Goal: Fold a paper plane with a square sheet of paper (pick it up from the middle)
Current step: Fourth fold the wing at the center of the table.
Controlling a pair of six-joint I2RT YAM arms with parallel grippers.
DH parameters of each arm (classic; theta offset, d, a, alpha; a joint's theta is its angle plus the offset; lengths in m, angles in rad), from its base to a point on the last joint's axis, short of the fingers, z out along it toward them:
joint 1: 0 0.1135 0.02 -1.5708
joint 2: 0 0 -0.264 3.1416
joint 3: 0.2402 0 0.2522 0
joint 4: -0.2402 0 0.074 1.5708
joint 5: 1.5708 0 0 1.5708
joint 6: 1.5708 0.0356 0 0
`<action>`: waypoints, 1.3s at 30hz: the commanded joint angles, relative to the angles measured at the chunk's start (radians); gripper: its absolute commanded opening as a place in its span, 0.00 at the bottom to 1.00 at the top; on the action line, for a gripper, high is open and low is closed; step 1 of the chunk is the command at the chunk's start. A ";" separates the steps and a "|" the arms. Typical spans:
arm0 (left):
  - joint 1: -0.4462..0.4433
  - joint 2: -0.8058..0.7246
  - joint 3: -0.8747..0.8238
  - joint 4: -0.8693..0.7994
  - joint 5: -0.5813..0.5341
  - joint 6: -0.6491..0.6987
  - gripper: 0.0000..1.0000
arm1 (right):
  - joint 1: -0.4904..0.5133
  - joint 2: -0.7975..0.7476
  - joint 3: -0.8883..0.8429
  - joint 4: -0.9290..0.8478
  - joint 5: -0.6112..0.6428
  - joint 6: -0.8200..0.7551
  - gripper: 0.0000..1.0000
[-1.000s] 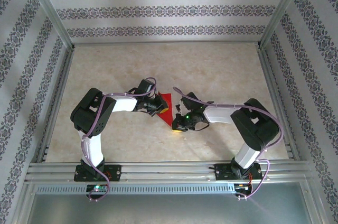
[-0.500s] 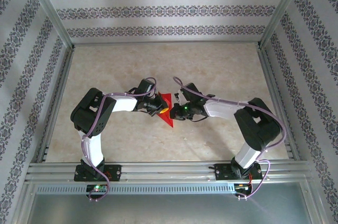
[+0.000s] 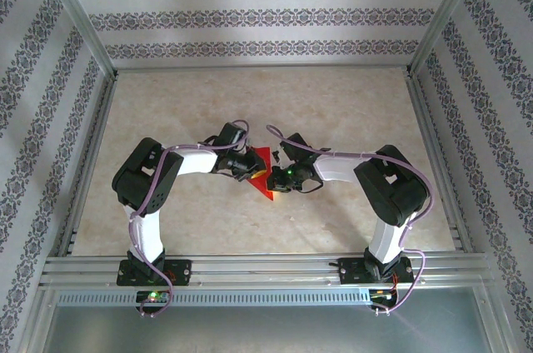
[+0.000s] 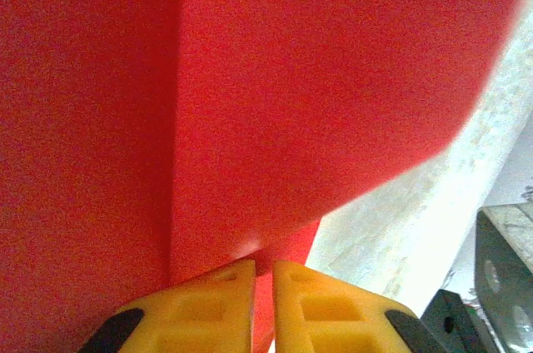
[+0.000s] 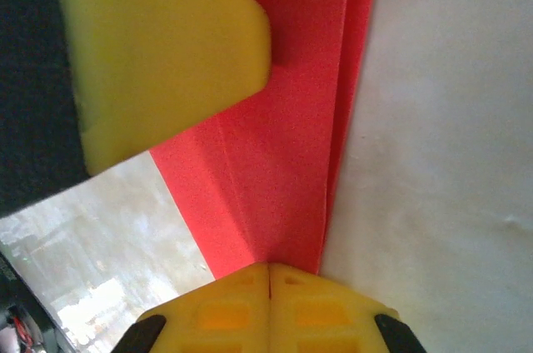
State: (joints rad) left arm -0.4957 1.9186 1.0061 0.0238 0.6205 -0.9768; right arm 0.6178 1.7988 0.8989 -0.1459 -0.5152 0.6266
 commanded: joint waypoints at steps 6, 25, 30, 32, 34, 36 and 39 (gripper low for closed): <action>0.046 0.038 0.091 -0.134 -0.062 0.211 0.16 | 0.003 0.040 -0.020 -0.238 0.175 -0.095 0.04; 0.225 0.167 0.263 -0.309 -0.130 0.410 0.16 | 0.008 0.057 -0.037 -0.265 0.193 -0.097 0.04; 0.280 0.183 0.346 -0.391 -0.196 0.413 0.16 | 0.006 0.051 -0.040 -0.264 0.193 -0.091 0.04; 0.297 0.179 0.378 -0.403 -0.208 0.417 0.16 | 0.006 0.053 -0.040 -0.261 0.188 -0.091 0.04; 0.304 0.168 0.411 -0.422 -0.210 0.428 0.16 | 0.008 0.056 -0.038 -0.257 0.180 -0.089 0.04; 0.304 0.134 0.427 -0.434 -0.198 0.438 0.16 | 0.009 0.057 -0.037 -0.254 0.174 -0.086 0.04; 0.293 0.036 0.366 -0.391 -0.121 0.392 0.16 | 0.009 0.056 -0.037 -0.253 0.169 -0.082 0.04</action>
State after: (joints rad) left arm -0.1833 2.0533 1.3991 -0.3428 0.4660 -0.5797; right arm 0.6197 1.7977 0.9211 -0.2054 -0.4683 0.5499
